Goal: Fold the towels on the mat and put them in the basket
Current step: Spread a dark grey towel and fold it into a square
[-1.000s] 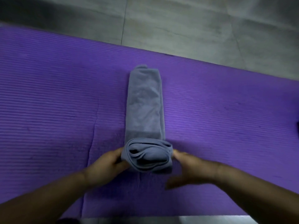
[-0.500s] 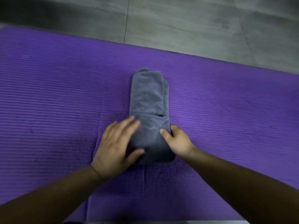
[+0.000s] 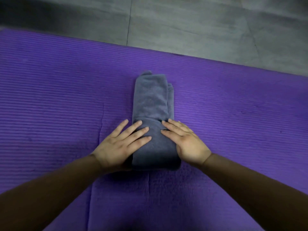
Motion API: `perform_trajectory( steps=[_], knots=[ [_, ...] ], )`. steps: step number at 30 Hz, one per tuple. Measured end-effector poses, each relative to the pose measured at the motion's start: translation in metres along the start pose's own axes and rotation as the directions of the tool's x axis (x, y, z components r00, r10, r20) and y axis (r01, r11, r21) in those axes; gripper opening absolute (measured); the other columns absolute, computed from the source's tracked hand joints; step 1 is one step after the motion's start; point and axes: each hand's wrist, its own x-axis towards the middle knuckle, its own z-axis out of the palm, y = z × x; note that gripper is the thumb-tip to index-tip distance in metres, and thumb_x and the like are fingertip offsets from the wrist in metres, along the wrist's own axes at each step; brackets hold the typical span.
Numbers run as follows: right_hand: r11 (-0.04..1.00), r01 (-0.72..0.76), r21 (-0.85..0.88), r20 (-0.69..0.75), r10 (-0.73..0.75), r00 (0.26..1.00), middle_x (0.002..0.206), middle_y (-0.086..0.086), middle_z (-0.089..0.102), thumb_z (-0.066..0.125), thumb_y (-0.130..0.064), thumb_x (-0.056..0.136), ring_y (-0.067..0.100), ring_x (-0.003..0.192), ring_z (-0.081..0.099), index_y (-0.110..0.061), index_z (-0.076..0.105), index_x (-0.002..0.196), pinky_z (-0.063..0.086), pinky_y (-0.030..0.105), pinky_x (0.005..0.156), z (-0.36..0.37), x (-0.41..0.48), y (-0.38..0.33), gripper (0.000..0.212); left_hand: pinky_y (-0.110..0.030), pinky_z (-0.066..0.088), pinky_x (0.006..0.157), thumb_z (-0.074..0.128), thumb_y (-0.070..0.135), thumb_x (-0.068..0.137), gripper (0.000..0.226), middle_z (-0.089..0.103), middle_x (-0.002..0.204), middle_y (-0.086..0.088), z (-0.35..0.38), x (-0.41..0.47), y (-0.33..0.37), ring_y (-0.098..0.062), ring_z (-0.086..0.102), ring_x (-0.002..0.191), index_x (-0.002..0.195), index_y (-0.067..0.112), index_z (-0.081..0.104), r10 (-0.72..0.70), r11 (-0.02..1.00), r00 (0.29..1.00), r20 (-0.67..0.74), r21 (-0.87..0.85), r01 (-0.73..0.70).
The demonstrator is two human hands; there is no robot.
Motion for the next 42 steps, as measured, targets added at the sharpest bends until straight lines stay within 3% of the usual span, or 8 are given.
perform_trajectory(
  steps=[5,9,14,18,22,34,37,42],
  knots=[
    [0.981,0.029,-0.194,0.274,0.026,0.961,0.131,0.012,0.055,0.058,-0.031,0.056,0.025,0.118,0.056,-0.014,0.055,0.126,0.025,0.037,0.101,-0.012,0.003,0.012,0.072,-0.037,0.004,0.111,0.042,0.058,0.057,0.059,0.072,0.094,0.001,-0.016,0.021,-0.015,-0.021,0.062,0.109,0.103,0.021,0.046,0.057,0.988,0.998,0.008,-0.142,-0.056],
    [0.999,-0.028,0.018,0.378,0.019,0.926,0.156,-0.002,-0.005,0.055,-0.037,0.086,0.013,0.145,-0.002,-0.026,0.010,0.147,-0.020,0.017,0.104,-0.013,0.001,0.009,0.076,-0.029,0.012,0.108,0.047,0.062,0.053,0.061,0.071,0.086,0.000,-0.028,0.023,-0.012,-0.016,0.069,0.090,0.099,0.021,0.046,0.032,0.958,0.999,0.026,-0.287,-0.023],
    [0.950,-0.083,0.300,0.331,-0.022,0.944,0.146,-0.001,0.039,0.073,-0.039,0.072,0.014,0.134,0.036,-0.019,0.037,0.139,0.021,0.017,0.112,-0.008,-0.020,-0.013,0.079,-0.010,0.017,0.104,0.052,0.060,0.052,0.065,0.068,0.088,0.003,-0.027,-0.015,0.014,-0.006,0.051,0.089,0.102,0.019,0.045,-0.141,0.828,0.986,0.088,-0.535,0.166],
    [0.807,-0.260,0.531,0.306,0.103,0.946,0.117,0.006,0.064,0.056,-0.055,0.075,0.014,0.109,0.057,-0.019,0.056,0.120,0.044,0.016,0.089,-0.001,-0.030,-0.040,0.057,0.003,0.036,0.081,0.059,0.069,0.054,0.052,0.060,0.096,0.035,-0.035,-0.037,0.039,0.021,0.052,0.087,0.105,0.059,0.048,-0.504,0.337,0.841,0.197,-0.851,0.402],
    [0.539,-0.532,0.653,0.398,0.353,0.847,0.122,0.003,0.059,0.057,-0.042,0.082,0.018,0.116,0.054,-0.014,0.049,0.124,0.040,0.029,0.100,0.000,-0.006,-0.041,0.051,0.003,0.040,0.064,0.054,0.052,0.058,0.041,0.054,0.088,0.018,-0.029,-0.014,0.036,0.012,0.056,0.077,0.090,0.026,0.049,-0.751,-0.145,0.549,0.367,-0.903,0.405],
    [0.164,-0.733,0.660,0.442,0.705,0.555,0.123,0.016,0.058,0.043,-0.032,0.094,0.027,0.117,0.053,-0.005,0.055,0.116,0.038,0.023,0.088,0.007,0.042,-0.035,0.037,-0.040,0.036,0.105,0.058,0.073,0.052,0.097,0.054,0.129,-0.002,-0.031,0.032,0.013,-0.024,0.049,0.122,0.132,0.023,0.037,-0.765,0.124,0.409,0.498,-0.510,0.851],
    [0.089,-0.745,0.662,0.429,0.770,0.472,0.129,0.014,0.052,0.059,-0.042,0.083,0.027,0.121,0.049,-0.009,0.046,0.124,0.036,0.035,0.105,0.010,0.037,-0.030,0.055,-0.040,0.041,0.103,0.070,0.071,0.035,0.114,0.055,0.129,-0.006,-0.030,0.030,0.008,-0.024,0.054,0.117,0.131,0.017,0.042,-0.743,-0.071,0.321,0.587,-0.545,0.835],
    [-0.067,-0.693,0.718,0.531,0.697,0.483,0.121,0.011,0.059,0.051,-0.035,0.090,0.026,0.113,0.055,-0.004,0.052,0.119,0.041,0.030,0.099,0.009,0.032,-0.027,0.043,-0.032,0.053,0.087,0.071,0.059,0.028,0.102,0.068,0.107,-0.006,-0.034,0.033,0.016,-0.019,0.066,0.096,0.116,0.009,0.056,-0.637,-0.288,0.388,0.666,-0.673,0.681]
  ],
)
